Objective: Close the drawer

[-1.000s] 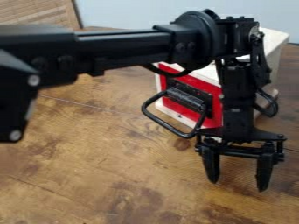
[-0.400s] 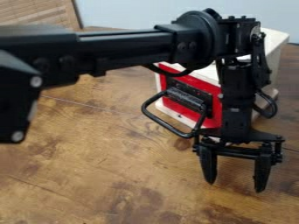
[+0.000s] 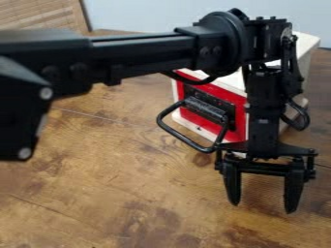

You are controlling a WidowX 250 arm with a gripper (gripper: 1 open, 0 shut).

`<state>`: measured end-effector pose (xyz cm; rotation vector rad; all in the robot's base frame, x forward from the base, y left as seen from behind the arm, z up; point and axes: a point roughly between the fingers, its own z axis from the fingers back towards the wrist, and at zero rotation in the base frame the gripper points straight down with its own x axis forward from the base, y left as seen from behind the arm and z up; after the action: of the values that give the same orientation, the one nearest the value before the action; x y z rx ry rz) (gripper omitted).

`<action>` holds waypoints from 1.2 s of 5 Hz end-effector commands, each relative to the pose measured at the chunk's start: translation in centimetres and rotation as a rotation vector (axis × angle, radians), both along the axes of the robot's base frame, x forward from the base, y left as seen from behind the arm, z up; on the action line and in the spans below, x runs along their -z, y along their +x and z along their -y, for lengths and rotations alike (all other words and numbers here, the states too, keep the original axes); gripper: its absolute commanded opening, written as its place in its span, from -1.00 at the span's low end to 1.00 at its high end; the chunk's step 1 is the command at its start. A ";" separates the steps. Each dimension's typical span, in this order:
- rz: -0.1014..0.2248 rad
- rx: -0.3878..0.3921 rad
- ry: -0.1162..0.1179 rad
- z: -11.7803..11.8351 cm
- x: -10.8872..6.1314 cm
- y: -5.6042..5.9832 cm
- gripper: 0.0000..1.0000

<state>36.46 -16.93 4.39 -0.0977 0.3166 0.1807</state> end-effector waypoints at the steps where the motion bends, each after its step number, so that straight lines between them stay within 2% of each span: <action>1: 0.137 -0.085 -0.004 -1.6 -4.2 2.1 1.00; 3: 0.140 -0.104 0.014 -1.7 -4.3 2.7 1.00; 4: 0.141 -0.069 0.020 -1.6 -4.4 3.3 1.00; 6: 0.146 -0.132 0.043 0.0 -4.6 3.3 1.00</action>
<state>36.90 -17.10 4.13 -0.0300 0.3351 0.2857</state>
